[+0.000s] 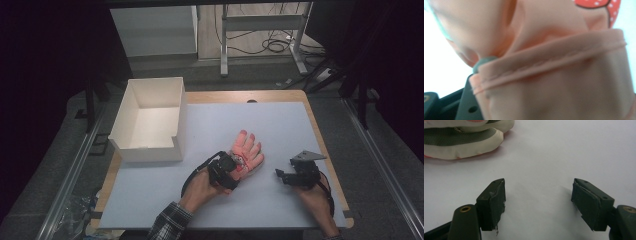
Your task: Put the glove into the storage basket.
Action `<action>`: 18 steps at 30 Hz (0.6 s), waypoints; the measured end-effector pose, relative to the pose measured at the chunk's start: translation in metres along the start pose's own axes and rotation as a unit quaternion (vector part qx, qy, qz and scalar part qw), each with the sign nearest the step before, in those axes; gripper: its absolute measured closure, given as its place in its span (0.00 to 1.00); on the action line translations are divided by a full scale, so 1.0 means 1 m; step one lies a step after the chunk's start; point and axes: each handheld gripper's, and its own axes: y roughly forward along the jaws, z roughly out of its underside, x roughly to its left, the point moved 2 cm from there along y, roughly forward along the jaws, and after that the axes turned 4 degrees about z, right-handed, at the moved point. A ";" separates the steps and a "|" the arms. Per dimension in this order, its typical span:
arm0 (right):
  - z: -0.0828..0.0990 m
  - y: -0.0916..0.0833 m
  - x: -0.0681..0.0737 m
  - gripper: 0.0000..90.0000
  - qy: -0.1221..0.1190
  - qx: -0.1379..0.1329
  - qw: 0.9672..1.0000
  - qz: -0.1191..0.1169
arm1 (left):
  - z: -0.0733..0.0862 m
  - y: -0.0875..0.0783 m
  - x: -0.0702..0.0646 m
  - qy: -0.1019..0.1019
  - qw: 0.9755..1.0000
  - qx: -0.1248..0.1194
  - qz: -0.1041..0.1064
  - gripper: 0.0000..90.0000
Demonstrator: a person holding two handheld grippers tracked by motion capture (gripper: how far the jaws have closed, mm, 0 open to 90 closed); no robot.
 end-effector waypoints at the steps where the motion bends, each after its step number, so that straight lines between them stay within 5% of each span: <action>1: 0.000 0.000 0.000 0.31 0.000 0.000 1.000 0.000 | 0.000 -0.001 0.000 0.000 1.000 -0.002 0.000 0.47; 10: 0.000 0.000 0.000 0.31 0.000 0.000 1.000 0.000 | 0.005 -0.006 0.007 -0.030 0.998 -0.040 0.025 0.50; 18: 0.000 0.000 0.000 0.31 0.000 0.000 1.000 0.000 | 0.003 -0.009 0.012 -0.030 0.998 -0.042 0.024 0.50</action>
